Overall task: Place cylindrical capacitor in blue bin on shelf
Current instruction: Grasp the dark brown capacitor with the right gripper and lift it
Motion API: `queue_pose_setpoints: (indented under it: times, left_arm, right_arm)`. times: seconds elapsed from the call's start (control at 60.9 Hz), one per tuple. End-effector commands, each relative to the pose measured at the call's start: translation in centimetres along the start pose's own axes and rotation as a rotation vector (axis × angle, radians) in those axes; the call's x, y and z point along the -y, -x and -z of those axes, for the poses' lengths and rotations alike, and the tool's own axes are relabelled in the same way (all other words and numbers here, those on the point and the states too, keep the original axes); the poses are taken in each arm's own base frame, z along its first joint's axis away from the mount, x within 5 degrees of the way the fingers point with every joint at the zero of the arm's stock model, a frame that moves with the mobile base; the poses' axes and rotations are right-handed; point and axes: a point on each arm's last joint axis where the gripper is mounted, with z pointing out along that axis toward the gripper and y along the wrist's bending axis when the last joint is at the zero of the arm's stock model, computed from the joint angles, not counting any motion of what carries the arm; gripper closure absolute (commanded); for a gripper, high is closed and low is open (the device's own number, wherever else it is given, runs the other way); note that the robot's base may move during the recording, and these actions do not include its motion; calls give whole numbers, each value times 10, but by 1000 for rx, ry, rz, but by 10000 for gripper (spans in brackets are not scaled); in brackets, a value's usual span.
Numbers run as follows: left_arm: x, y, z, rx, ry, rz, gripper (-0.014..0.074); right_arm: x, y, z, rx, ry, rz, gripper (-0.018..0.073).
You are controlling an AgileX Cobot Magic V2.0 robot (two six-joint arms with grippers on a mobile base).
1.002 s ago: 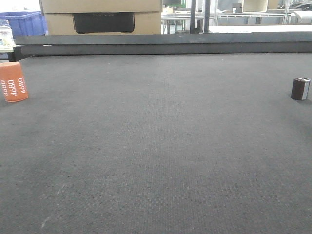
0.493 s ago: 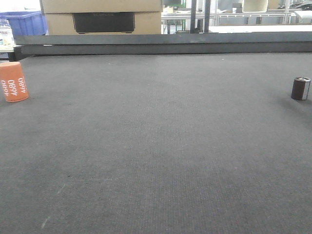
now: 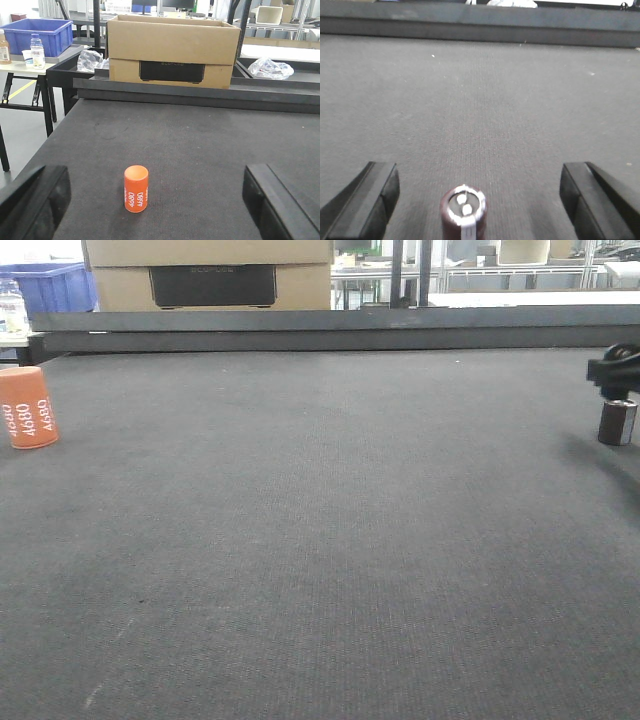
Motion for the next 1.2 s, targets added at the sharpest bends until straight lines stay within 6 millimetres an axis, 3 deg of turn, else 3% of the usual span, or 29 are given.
queue_pose_setpoints:
  times: [0.0, 0.181, 0.476, 0.624, 1.002, 1.183]
  left_arm:
    - [1, 3, 0, 17, -10, 5, -13]
    - [1, 3, 0, 15, -10, 4, -12]
    - [1, 2, 0, 2, -8, 4, -12]
    - [1, 2, 0, 2, -8, 4, -12]
    - [1, 2, 0, 2, -8, 4, -12]
    - [1, -1, -9, -36, -8, 5, -12]
  right_arm:
    - [1, 0, -14, 41, -11, -2, 32]
    - [-1, -11, -32, 27, -11, 0, 32]
    - [-1, -41, -40, -39, -19, 0, 48]
    - [-1, -44, -41, -28, -21, 2, 180]
    - [-1, -30, -41, 7, -21, -2, 718]
    - [0, 19, -26, 22, -10, -17, 721]
